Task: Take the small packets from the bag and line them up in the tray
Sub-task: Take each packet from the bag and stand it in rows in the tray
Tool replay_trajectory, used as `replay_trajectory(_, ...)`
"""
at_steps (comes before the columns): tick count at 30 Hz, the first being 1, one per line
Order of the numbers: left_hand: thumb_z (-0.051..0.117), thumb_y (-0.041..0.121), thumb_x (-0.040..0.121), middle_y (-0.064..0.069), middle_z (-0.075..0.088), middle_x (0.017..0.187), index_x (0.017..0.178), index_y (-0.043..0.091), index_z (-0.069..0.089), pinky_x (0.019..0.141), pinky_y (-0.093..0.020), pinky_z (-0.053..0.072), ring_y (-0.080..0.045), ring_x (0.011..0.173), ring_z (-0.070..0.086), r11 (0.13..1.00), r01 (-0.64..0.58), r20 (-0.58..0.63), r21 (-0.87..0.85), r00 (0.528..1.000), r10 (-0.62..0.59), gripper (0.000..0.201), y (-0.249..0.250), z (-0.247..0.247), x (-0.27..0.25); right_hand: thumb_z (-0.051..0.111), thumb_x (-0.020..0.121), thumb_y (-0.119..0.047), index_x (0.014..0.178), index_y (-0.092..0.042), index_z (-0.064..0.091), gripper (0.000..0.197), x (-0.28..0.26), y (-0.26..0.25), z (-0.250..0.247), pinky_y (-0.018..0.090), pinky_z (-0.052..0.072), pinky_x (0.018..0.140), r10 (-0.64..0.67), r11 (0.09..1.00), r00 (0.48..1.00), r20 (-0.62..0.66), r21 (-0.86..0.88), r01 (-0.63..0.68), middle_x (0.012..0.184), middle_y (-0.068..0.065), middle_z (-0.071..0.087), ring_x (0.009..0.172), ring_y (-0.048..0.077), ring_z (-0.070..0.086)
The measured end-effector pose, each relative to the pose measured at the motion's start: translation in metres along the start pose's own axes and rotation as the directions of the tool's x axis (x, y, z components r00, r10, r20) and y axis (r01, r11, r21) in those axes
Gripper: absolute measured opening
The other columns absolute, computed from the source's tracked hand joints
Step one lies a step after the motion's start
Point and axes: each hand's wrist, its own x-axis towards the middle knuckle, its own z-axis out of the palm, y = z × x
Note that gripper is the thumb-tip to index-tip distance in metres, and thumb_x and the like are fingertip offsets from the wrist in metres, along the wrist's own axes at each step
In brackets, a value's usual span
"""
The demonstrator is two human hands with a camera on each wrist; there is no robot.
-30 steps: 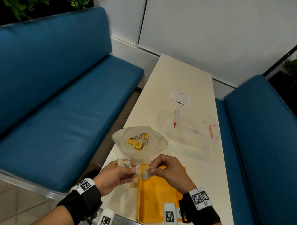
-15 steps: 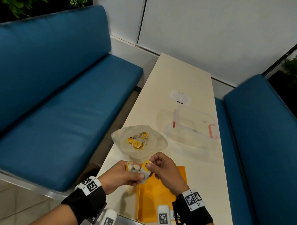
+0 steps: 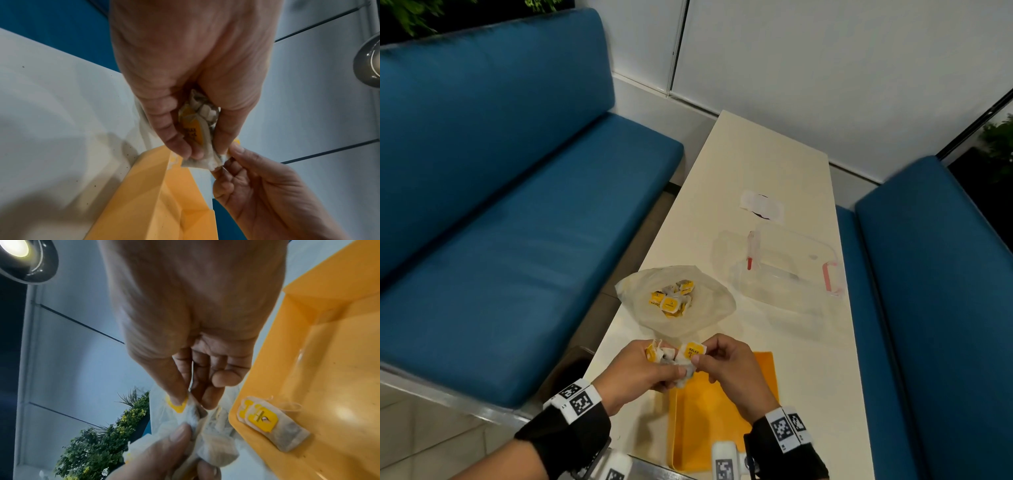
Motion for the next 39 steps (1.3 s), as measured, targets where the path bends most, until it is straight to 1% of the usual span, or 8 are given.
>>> replay_trajectory(4, 0.082, 0.010, 0.084, -0.023, 0.076, 0.093, 0.105, 0.008, 0.076, 0.070, -0.032, 0.059, -0.020, 0.072, 0.069, 1.000, 0.002, -0.015, 0.024, 1.000, -0.002, 0.022, -0.001, 0.002, -0.001, 0.073, 0.085, -0.004, 0.082, -0.006, 0.069, 0.006, 0.000, 0.009, 0.004, 0.026, 0.044, 0.054, 0.007, 0.999, 0.999, -0.031, 0.033, -0.006, 0.069, 0.002, 0.066, 0.060, 0.010, 0.056)
replay_trajectory(9, 0.080, 0.009, 0.085, -0.023, 0.075, 0.089, 0.102, 0.009, 0.076, 0.070, -0.033, 0.061, -0.020, 0.069, 0.070, 0.998, 0.043, -0.083, 0.044, 0.996, -0.039, 0.018, -0.010, -0.006, 0.001, 0.071, 0.086, 0.000, 0.085, 0.006, 0.066, 0.008, 0.003, 0.019, -0.014, 0.014, 0.039, 0.048, 0.076, 0.997, 0.997, 0.008, -0.024, -0.076, 0.060, 0.006, 0.063, 0.048, 0.007, 0.053)
replay_trajectory(14, 0.078, 0.008, 0.086, -0.021, 0.075, 0.084, 0.092, 0.003, 0.077, 0.067, -0.031, 0.059, -0.019, 0.067, 0.069, 0.993, 0.043, -0.175, 0.114, 0.984, -0.023, 0.008, -0.015, -0.008, 0.002, 0.073, 0.085, 0.000, 0.078, -0.010, 0.065, 0.014, 0.008, 0.037, -0.021, 0.018, 0.040, 0.044, 0.234, 0.965, 0.966, 0.110, -0.143, -0.218, 0.058, 0.001, 0.065, 0.045, 0.012, 0.057)
replay_trajectory(18, 0.080, 0.015, 0.085, -0.014, 0.076, 0.077, 0.086, 0.009, 0.079, 0.066, -0.033, 0.059, -0.020, 0.066, 0.071, 0.983, 0.025, -0.207, 0.183, 0.978, 0.014, 0.006, -0.021, -0.006, 0.006, 0.071, 0.087, 0.002, 0.079, -0.009, 0.064, 0.015, 0.016, 0.038, -0.008, 0.018, 0.040, 0.040, 0.305, 0.939, 0.937, 0.170, -0.220, -0.266, 0.051, 0.000, 0.064, 0.042, 0.009, 0.058)
replay_trajectory(22, 0.082, 0.021, 0.081, -0.008, 0.077, 0.073, 0.081, 0.016, 0.079, 0.069, -0.040, 0.060, -0.026, 0.069, 0.074, 0.965, 0.016, -0.216, 0.262, 0.975, 0.043, 0.006, -0.026, -0.001, 0.011, 0.068, 0.086, 0.005, 0.084, -0.002, 0.063, 0.009, 0.023, 0.039, 0.010, 0.017, 0.037, 0.036, 0.345, 0.928, 0.934, 0.094, -0.184, -0.324, 0.056, 0.009, 0.061, 0.036, 0.008, 0.054)
replay_trajectory(26, 0.079, 0.030, 0.074, -0.006, 0.075, 0.072, 0.076, 0.009, 0.075, 0.070, -0.042, 0.057, -0.021, 0.067, 0.071, 0.921, 0.037, -0.186, 0.388, 0.982, 0.039, 0.021, -0.023, 0.002, 0.012, 0.068, 0.083, 0.007, 0.080, -0.002, 0.063, 0.011, 0.029, 0.046, 0.022, 0.022, 0.042, 0.042, 0.377, 0.917, 0.926, 0.023, -0.153, -0.369, 0.062, 0.016, 0.064, 0.043, 0.017, 0.057)
replay_trajectory(29, 0.077, 0.025, 0.074, -0.006, 0.073, 0.069, 0.071, 0.007, 0.071, 0.069, -0.045, 0.056, -0.013, 0.058, 0.064, 0.899, 0.068, -0.179, 0.432, 0.984, 0.011, 0.019, -0.025, 0.002, 0.013, 0.067, 0.081, 0.010, 0.073, -0.005, 0.064, 0.017, 0.033, 0.053, 0.027, 0.028, 0.050, 0.049, 0.412, 0.901, 0.911, -0.028, -0.139, -0.411, 0.063, 0.015, 0.067, 0.050, 0.020, 0.063)
replay_trajectory(39, 0.081, 0.022, 0.072, -0.006, 0.073, 0.066, 0.070, 0.006, 0.074, 0.060, -0.033, 0.053, -0.009, 0.054, 0.062, 0.902, 0.086, -0.165, 0.423, 0.986, -0.017, 0.017, -0.026, 0.003, 0.019, 0.066, 0.076, -0.001, 0.067, -0.012, 0.071, 0.015, 0.035, 0.053, 0.039, 0.037, 0.059, 0.062, 0.324, 0.905, 0.924, -0.203, -0.217, -0.365, 0.065, 0.010, 0.074, 0.057, 0.018, 0.066)
